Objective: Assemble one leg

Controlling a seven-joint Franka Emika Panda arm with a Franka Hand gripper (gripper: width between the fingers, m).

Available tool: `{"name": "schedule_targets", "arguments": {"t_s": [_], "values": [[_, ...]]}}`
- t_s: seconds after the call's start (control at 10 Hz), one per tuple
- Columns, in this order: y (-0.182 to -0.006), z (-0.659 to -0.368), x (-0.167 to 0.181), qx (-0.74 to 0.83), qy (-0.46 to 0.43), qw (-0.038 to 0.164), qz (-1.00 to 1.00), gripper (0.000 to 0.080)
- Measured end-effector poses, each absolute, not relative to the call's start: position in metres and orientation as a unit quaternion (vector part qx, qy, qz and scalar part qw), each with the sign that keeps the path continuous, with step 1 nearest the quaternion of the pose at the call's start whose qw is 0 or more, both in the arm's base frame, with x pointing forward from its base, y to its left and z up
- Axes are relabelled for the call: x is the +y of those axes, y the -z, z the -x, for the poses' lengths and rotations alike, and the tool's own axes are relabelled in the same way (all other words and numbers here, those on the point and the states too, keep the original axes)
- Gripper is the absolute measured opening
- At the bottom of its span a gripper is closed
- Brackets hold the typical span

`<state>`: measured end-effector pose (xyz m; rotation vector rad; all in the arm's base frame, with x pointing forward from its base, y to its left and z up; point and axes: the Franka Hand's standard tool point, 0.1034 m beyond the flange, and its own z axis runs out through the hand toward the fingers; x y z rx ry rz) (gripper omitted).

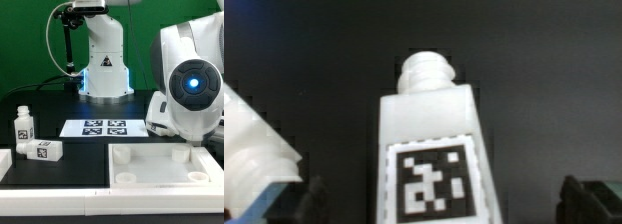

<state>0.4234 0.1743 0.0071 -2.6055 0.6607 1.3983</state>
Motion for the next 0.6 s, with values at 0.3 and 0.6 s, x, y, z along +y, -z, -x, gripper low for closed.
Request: {"name": "schedule_targets", "arguments": {"t_s": [0.3, 0.6], "values": [[-0.007, -0.424, 0.173, 0.219, -0.461, 0.056, 0.858, 0.0399], [-0.029, -0.438, 0.155, 0.204, -0.468, 0.083, 0.856, 0.0284]]}}
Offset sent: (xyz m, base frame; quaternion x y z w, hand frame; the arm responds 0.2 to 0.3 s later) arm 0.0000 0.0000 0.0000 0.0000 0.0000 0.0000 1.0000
